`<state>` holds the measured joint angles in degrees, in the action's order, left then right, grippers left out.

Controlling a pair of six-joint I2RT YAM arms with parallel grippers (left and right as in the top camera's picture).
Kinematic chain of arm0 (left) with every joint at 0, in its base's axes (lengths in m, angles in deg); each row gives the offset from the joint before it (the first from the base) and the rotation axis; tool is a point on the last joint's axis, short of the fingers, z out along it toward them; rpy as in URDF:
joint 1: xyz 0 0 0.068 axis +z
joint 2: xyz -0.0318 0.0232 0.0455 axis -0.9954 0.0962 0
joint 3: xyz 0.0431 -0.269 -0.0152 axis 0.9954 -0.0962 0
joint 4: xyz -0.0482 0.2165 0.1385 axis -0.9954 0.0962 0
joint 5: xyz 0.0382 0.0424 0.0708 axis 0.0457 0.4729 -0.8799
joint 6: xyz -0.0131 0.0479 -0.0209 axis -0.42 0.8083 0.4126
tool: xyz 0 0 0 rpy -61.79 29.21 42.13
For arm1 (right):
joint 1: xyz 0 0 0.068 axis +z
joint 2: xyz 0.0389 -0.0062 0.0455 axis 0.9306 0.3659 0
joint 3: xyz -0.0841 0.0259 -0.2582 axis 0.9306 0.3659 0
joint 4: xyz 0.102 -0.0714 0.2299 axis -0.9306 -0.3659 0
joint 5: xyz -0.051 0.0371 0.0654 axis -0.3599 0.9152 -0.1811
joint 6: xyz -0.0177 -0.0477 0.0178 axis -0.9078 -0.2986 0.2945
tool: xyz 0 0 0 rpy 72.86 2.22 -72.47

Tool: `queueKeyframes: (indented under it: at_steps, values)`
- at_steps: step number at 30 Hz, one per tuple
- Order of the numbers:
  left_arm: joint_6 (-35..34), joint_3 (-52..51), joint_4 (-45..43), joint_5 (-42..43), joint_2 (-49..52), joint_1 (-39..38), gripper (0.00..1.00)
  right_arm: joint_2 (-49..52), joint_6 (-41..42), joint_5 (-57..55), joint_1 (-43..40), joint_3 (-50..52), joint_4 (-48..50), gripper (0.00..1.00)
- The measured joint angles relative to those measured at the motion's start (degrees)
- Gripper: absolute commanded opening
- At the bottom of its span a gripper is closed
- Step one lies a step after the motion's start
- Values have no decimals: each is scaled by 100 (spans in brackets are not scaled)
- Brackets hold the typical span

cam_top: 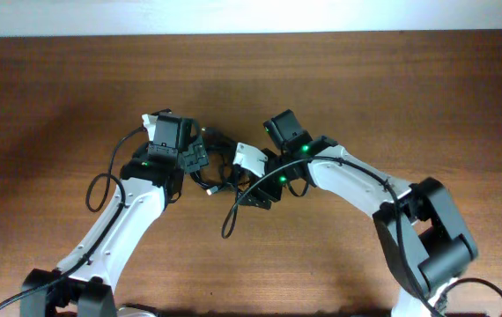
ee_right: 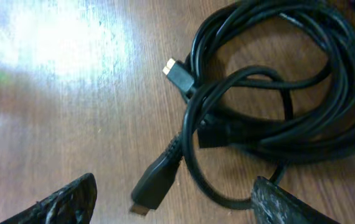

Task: Untangle cables

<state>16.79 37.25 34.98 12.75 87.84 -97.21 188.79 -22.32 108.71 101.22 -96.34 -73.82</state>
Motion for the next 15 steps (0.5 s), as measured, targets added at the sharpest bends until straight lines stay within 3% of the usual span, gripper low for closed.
queueKeyframes:
  at_steps: [3, 4, 5, 6, 8, 9, 12, 15]
  values:
    - [0, 0, -2, 0, 0, 0, 99, 352, -39, 155, 0, 0, 197, 74]
    - [0, 0, 0, 0, 0, 0, 99, 385, -37, 177, 0, 0, 188, 68]
    - [0, 0, -2, 0, 0, 0, 99, 385, -66, 216, 0, 0, 197, 50]
    - [0, 0, -2, 0, 0, 0, 99, 385, -46, 236, 0, 0, 188, 42]
    - [0, 0, 0, 0, 0, 0, 99, 385, -92, 258, 0, 0, 238, 39]
    - [0, 0, 0, 0, 0, 0, 99, 385, -92, 256, 0, 0, 269, 41]
    - [0, 0, 0, 0, 0, 0, 99, 385, -76, 251, 0, 0, 256, 83]
    - [0, 0, -2, 0, 0, 0, 99, 385, -153, 234, 0, 0, 190, 92]
